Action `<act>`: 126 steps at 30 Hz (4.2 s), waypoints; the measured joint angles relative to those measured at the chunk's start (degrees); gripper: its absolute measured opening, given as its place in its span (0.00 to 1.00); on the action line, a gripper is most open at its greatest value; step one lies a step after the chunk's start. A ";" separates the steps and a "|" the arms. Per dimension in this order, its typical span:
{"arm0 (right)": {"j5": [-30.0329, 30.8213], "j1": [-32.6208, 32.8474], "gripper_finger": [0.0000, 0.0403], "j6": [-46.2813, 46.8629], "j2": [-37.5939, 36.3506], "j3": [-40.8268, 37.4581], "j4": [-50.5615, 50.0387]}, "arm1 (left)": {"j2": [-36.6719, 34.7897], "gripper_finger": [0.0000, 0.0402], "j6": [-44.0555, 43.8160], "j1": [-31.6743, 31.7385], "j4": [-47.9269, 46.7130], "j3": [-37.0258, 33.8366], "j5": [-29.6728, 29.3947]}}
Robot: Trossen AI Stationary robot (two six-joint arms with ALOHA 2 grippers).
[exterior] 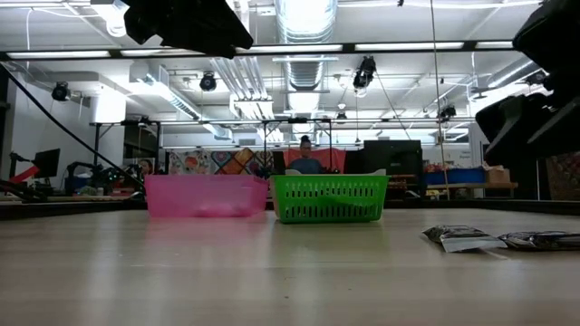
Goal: Sort candy
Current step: Put the brown chocolate bar into the green bin
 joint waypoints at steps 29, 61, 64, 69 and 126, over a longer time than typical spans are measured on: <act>3.23 3.26 0.19 4.10 25.66 3.36 15.92 | -0.02 0.52 -0.07 0.11 1.36 0.11 0.00; -0.70 -27.43 0.02 -17.81 -5.51 6.89 -0.61 | -0.02 0.52 1.65 0.22 1.86 0.13 0.01; -13.79 -29.97 0.02 -23.15 -4.18 7.10 -0.86 | -0.02 0.52 2.02 0.22 1.79 0.13 0.02; -18.20 -30.24 0.02 -23.80 -3.30 6.84 -0.97 | -0.02 0.52 3.20 0.22 1.76 0.13 2.12; -7.68 -19.32 0.02 -5.51 14.67 25.28 -34.15 | 22.11 0.27 7.26 0.84 14.32 -0.21 11.77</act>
